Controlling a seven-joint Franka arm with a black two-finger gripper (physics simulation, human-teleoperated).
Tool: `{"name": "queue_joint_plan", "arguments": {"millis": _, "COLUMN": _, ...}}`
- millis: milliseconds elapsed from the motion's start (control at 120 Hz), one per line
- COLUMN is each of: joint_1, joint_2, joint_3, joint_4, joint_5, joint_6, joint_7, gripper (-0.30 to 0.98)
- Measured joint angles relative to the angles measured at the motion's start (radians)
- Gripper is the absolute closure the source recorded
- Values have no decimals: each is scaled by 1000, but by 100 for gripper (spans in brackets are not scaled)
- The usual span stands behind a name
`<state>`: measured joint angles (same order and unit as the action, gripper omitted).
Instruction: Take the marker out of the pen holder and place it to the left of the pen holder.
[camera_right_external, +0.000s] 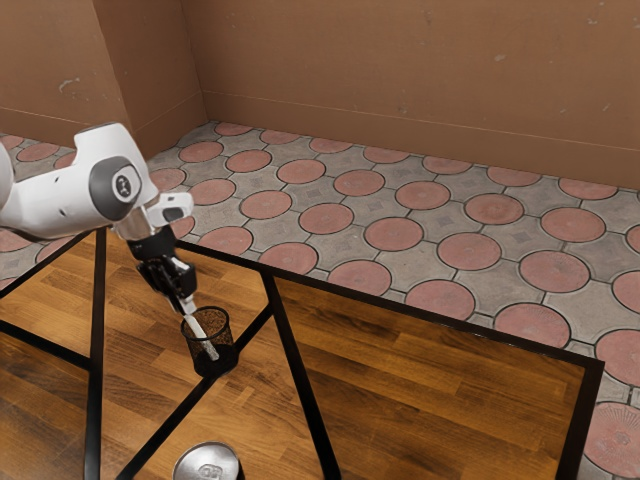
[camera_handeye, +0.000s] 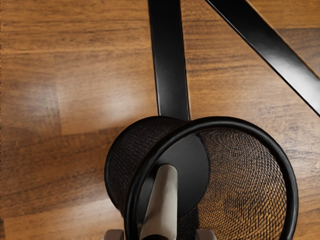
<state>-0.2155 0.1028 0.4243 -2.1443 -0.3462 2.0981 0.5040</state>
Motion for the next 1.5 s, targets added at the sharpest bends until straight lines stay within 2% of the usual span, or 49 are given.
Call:
{"name": "queue_joint_plan", "arguments": {"millis": 125, "joint_1": 1, "joint_2": -1, "joint_3": 1, "joint_4": 0, "joint_5": -1, "joint_6": 0, "joint_7": 6, "gripper": 67}}
{"name": "queue_joint_plan", "arguments": {"millis": 333, "joint_1": -4, "joint_2": -12, "joint_3": 0, "joint_4": 1, "joint_5": 7, "joint_6": 2, "joint_7": 8, "gripper": 74}}
{"name": "queue_joint_plan", "arguments": {"millis": 533, "joint_1": -41, "joint_2": -133, "joint_3": 8, "joint_4": 7, "joint_5": 51, "joint_6": -21, "joint_7": 4, "gripper": 77}}
{"name": "queue_joint_plan", "arguments": {"millis": 625, "joint_1": -66, "joint_2": -187, "joint_3": 60, "joint_4": 13, "joint_5": 83, "joint_6": -34, "joint_7": 3, "gripper": 78}}
{"name": "queue_joint_plan", "arguments": {"millis": 750, "joint_1": 19, "joint_2": -224, "joint_3": 156, "joint_4": 34, "joint_5": 123, "joint_6": -62, "joint_7": 1, "gripper": 78}}
{"name": "queue_joint_plan", "arguments": {"millis": 900, "joint_1": 25, "joint_2": -154, "joint_3": 190, "joint_4": -27, "joint_5": 123, "joint_6": -55, "joint_7": 3, "gripper": 78}}
{"name": "queue_joint_plan", "arguments": {"millis": 1100, "joint_1": -6, "joint_2": -119, "joint_3": 192, "joint_4": -52, "joint_5": 67, "joint_6": -29, "joint_7": 33, "gripper": 37}}
{"name": "queue_joint_plan", "arguments": {"millis": 1267, "joint_1": -10, "joint_2": -192, "joint_3": 192, "joint_4": 36, "joint_5": 80, "joint_6": -32, "joint_7": 62, "gripper": 18}}
{"name": "queue_joint_plan", "arguments": {"millis": 1333, "joint_1": 26, "joint_2": -206, "joint_3": 157, "joint_4": 82, "joint_5": 119, "joint_6": -50, "joint_7": 73, "gripper": 14}}
{"name": "queue_joint_plan", "arguments": {"millis": 1392, "joint_1": 44, "joint_2": -202, "joint_3": 58, "joint_4": 175, "joint_5": 194, "joint_6": -97, "joint_7": 64, "gripper": 11}}
{"name": "queue_joint_plan", "arguments": {"millis": 1500, "joint_1": 11, "joint_2": -179, "joint_3": -119, "joint_4": 315, "joint_5": 310, "joint_6": -215, "joint_7": 21, "gripper": 7}}
